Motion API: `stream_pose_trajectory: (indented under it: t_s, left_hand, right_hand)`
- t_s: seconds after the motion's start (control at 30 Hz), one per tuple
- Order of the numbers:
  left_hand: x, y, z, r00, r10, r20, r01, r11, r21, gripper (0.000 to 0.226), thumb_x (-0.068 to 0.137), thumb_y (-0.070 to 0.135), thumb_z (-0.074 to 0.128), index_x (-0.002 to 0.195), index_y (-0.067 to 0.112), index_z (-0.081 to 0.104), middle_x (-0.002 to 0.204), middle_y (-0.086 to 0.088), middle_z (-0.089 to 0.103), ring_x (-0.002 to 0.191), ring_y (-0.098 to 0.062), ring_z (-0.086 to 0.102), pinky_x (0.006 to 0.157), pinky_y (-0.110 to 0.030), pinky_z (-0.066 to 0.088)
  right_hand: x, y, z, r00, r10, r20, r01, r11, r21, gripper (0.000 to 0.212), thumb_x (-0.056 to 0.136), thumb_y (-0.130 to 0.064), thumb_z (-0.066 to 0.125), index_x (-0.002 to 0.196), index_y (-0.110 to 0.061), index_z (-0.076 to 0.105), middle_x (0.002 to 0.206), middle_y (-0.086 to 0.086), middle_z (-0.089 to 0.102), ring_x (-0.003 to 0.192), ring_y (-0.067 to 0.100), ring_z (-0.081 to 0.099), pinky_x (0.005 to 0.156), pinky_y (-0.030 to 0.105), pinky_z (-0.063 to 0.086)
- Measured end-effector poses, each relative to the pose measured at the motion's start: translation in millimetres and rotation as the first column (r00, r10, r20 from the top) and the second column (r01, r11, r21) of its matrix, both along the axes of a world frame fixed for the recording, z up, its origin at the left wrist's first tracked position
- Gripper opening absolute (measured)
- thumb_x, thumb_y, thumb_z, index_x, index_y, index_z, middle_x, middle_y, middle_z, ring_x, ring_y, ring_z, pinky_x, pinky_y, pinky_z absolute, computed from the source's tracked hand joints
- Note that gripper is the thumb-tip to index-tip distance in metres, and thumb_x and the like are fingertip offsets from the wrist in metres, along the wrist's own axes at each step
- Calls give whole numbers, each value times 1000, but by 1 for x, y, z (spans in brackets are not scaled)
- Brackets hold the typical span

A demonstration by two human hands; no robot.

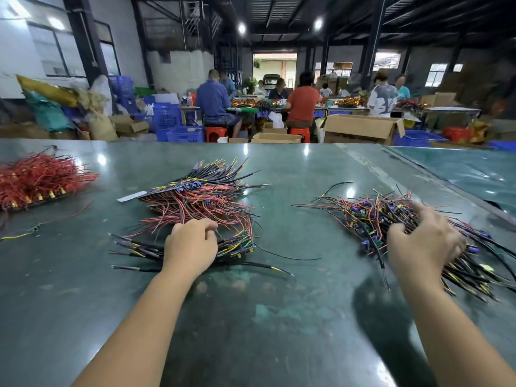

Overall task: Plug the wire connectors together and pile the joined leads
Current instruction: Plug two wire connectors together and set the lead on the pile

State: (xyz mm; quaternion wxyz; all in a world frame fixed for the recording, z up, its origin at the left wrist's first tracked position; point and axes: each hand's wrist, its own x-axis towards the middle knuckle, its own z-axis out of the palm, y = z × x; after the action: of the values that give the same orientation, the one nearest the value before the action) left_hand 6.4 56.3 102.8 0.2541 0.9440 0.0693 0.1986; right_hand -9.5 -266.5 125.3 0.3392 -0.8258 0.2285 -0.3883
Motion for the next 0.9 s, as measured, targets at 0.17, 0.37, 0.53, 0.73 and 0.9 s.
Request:
stream_pose_trajectory:
  t_s: [0.17,0.37,0.53,0.73,0.9]
  left_hand:
    - [-4,-11,-4,961,-171,-218,190,979,69,52,81,52,64,129,32,56,124,1,59,120,-25,47,103,-38,38]
    - [-3,-9,-5,943,-250,-222,237,968,-81,60,75,41,77,129,25,56,128,-1,57,120,-21,53,105,-36,39]
    - [-7,-19,-3,916,-390,-89,381,919,-103,48,71,34,81,115,30,62,110,6,54,103,-10,54,91,-21,39]
    - [-19,-42,-2,774,-632,32,629,762,-157,48,72,31,81,104,57,56,103,13,52,90,7,52,82,-8,37]
    - [-19,-47,-6,770,-637,44,632,752,-188,43,76,28,78,116,37,65,95,11,50,75,2,46,74,-15,37]
  right_hand:
    - [-3,38,-13,924,381,-25,-381,916,-126,37,80,3,57,113,-10,66,117,12,61,111,34,49,95,32,30]
    - [-13,74,-31,710,680,-184,-695,719,-26,33,83,-2,56,109,-21,66,105,-9,57,97,9,53,78,13,34]
    - [-13,84,-36,598,774,-206,-770,627,121,26,88,-11,57,111,-23,65,102,-13,64,93,1,59,86,12,43]
    - [-18,91,-33,432,899,-67,-831,426,357,18,90,-18,63,107,-16,68,99,-3,74,96,14,68,90,30,52]
    - [-21,84,-28,345,936,71,-846,277,456,22,88,1,61,107,-6,69,103,8,73,91,11,66,88,24,51]
